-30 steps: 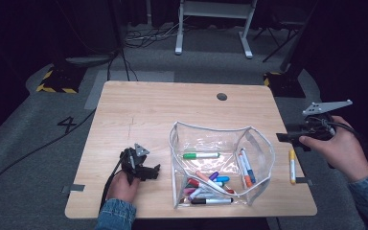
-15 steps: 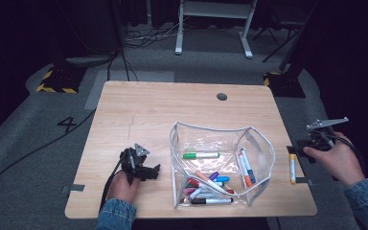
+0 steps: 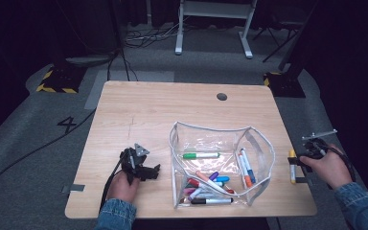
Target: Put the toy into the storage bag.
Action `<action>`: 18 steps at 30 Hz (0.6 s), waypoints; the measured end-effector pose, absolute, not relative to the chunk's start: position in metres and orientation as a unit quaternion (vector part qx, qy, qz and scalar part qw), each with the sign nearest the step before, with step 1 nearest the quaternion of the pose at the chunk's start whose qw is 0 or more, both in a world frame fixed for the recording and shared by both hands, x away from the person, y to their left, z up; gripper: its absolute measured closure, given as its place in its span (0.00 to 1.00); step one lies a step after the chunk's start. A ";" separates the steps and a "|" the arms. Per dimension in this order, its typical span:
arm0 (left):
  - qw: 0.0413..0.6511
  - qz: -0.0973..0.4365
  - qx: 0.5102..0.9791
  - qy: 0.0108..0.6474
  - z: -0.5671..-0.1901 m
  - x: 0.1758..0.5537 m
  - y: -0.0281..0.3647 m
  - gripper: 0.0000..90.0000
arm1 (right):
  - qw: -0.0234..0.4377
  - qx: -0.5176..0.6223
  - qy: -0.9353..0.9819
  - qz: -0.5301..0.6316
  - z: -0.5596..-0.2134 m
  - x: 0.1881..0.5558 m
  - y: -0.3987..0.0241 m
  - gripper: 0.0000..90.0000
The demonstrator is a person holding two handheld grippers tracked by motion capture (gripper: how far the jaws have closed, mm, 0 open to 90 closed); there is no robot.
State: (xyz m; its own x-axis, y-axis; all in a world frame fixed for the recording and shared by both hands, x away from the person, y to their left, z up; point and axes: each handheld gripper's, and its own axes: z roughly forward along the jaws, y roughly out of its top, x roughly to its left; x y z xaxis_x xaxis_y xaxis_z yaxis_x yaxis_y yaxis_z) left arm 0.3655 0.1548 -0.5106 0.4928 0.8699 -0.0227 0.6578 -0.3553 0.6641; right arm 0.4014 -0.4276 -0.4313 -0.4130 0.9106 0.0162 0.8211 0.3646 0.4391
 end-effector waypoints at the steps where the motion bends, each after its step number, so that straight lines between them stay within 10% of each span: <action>1: 0.312 0.169 0.805 0.475 -0.511 0.365 0.155 0.00 | 0.113 0.534 0.816 0.189 -0.435 0.402 -0.429 0.61; 18: 0.313 0.170 0.806 0.474 -0.511 0.366 0.155 0.00 | 0.096 0.557 0.810 0.156 -0.469 0.411 -0.427 0.83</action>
